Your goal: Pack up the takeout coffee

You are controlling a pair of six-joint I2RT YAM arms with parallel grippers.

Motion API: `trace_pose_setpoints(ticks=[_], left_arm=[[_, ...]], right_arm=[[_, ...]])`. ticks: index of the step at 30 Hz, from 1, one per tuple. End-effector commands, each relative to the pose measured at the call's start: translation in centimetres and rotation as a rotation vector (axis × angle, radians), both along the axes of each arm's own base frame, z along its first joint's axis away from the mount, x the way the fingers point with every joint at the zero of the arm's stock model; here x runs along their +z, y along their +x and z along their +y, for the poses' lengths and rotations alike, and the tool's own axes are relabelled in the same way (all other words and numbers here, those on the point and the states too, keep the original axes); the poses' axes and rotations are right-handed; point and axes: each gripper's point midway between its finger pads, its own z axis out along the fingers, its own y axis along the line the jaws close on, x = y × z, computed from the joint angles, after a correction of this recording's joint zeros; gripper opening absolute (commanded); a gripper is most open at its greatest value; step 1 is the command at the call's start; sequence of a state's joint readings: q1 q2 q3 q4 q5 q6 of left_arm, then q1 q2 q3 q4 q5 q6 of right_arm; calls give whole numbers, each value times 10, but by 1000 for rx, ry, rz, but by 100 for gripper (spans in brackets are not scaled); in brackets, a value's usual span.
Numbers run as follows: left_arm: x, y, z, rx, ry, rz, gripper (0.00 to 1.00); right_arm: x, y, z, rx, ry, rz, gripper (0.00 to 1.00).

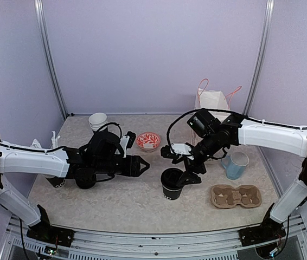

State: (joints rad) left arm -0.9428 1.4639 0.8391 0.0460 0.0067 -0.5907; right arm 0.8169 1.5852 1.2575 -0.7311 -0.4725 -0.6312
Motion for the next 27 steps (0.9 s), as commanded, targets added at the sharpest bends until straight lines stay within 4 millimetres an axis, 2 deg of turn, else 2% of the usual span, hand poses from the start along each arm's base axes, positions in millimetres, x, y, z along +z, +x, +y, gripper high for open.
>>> trace_pose_setpoints(ticks=[1,5,18,24,27], left_arm=[[12,6,2,29,-48,-25,60],[10,8,1,28,-45,-28,60],[6,5,-3,4,-46,-17,60],[4,3,-6,-10,-52,-9,59],[3,2,-7,-17,-54,-6,59]], right_arm=[[5,5,11,-1,5,-12,100],[2,3,14,6,-2,-9,100],[-8,15,15,-54,-45,-2,100],[-17,18,14,-73,-75,14,96],[-17,19,15,-81,-77,15,90]])
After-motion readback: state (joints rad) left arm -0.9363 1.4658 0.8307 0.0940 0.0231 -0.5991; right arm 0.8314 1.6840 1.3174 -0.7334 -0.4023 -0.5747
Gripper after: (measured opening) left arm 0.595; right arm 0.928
